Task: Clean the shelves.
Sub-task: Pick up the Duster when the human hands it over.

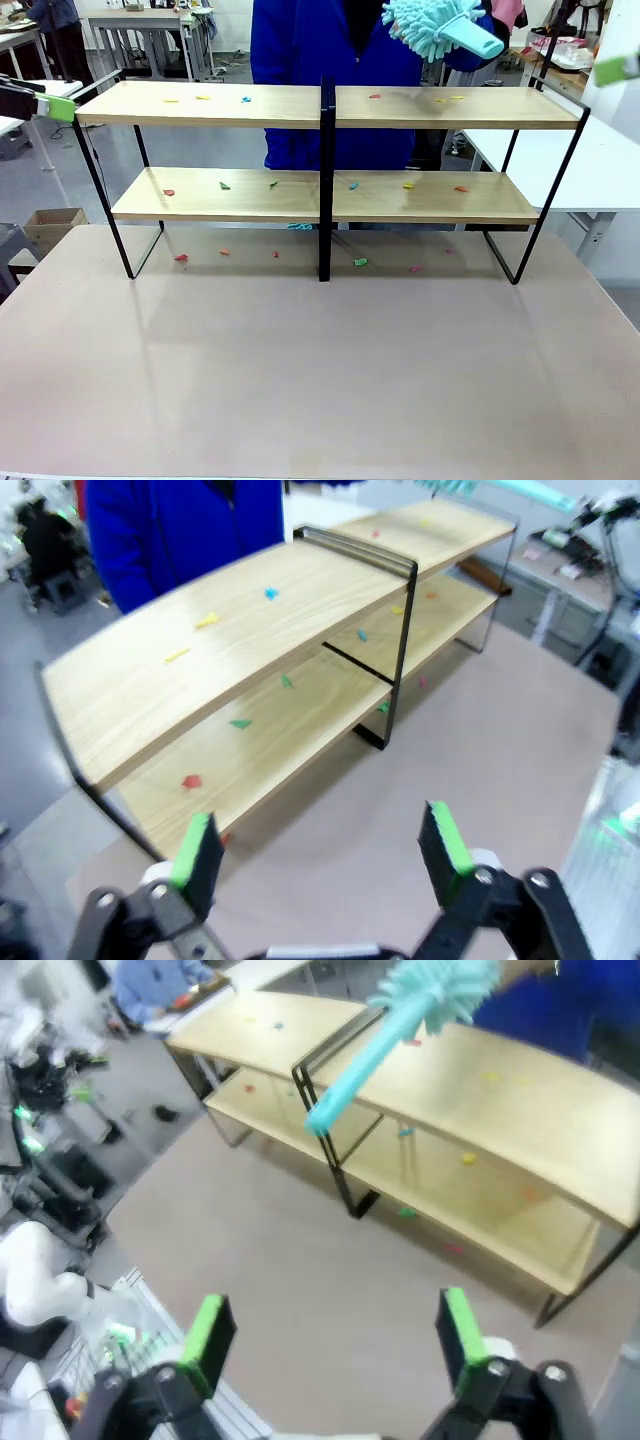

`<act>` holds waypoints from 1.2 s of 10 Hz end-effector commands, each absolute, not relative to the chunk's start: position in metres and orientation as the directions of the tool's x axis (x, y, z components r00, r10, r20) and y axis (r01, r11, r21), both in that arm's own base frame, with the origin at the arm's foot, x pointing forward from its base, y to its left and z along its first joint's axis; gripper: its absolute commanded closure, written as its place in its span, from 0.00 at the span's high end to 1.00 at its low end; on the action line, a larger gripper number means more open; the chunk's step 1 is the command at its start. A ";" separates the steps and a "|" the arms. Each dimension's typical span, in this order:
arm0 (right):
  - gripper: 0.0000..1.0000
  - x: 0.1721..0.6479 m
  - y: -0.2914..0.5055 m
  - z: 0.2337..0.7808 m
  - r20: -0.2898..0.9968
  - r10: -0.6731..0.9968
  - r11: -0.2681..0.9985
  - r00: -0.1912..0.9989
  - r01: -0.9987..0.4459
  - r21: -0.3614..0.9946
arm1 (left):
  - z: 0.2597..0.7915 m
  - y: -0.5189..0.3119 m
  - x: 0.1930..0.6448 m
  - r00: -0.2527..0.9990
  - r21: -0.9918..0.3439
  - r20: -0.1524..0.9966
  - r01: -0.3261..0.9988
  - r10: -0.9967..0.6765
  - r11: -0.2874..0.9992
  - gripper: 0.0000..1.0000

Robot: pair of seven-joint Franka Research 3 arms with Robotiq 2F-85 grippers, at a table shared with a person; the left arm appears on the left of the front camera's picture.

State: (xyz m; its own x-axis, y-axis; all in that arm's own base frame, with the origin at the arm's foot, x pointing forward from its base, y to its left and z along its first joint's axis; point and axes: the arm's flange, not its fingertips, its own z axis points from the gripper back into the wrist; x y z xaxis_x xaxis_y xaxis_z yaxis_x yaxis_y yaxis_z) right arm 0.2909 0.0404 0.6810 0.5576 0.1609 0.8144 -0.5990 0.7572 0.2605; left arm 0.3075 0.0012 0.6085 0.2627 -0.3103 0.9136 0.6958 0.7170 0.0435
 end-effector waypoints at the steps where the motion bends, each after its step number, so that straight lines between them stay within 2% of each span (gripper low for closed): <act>1: 1.00 0.388 0.063 0.732 0.627 -0.222 0.816 0.747 -0.210 0.539 | 0.604 0.000 0.303 0.273 0.040 0.911 0.687 -0.308 0.726 1.00; 2: 1.00 0.291 0.040 0.681 0.814 0.161 0.757 0.558 -0.599 0.260 | 0.604 0.000 0.303 0.273 0.040 0.911 0.687 -0.308 0.726 1.00; 3: 1.00 0.291 0.040 0.681 0.814 0.161 0.757 0.558 -0.599 0.260 | 0.604 0.000 0.303 0.273 0.040 0.911 0.687 -0.308 0.726 1.00; 4: 1.00 0.362 0.059 0.696 0.739 0.051 0.787 0.672 -0.482 0.384 | 0.604 0.000 0.303 0.273 0.040 0.911 0.687 -0.308 0.726 1.00; 5: 1.00 0.384 0.054 0.698 0.681 0.001 0.779 0.732 -0.427 0.458 | 0.604 0.000 0.303 0.273 0.040 0.911 0.687 -0.308 0.726 1.00; 7: 1.00 0.434 0.061 0.704 0.549 -0.045 0.674 0.835 -0.380 0.634 | 0.604 0.000 0.303 0.273 0.040 0.911 0.687 -0.308 0.726 1.00; 9: 1.00 0.470 0.086 0.708 0.458 -0.076 0.666 0.886 -0.297 0.684 | 0.604 0.000 0.303 0.273 0.040 0.911 0.687 -0.308 0.726 1.00; 12: 1.00 0.503 0.119 0.703 0.389 -0.059 0.695 0.920 -0.242 0.677 | 0.604 0.000 0.303 0.273 0.040 0.911 0.687 -0.308 0.726 1.00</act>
State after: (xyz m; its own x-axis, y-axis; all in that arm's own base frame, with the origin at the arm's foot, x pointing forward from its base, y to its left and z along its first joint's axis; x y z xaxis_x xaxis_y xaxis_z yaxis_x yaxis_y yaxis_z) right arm 0.5024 0.1191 0.6899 0.9110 -0.0475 0.4097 -0.2737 0.6736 0.6866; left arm 0.3072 0.0023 0.6094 0.2647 -0.3126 0.9123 0.6958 0.7169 0.0437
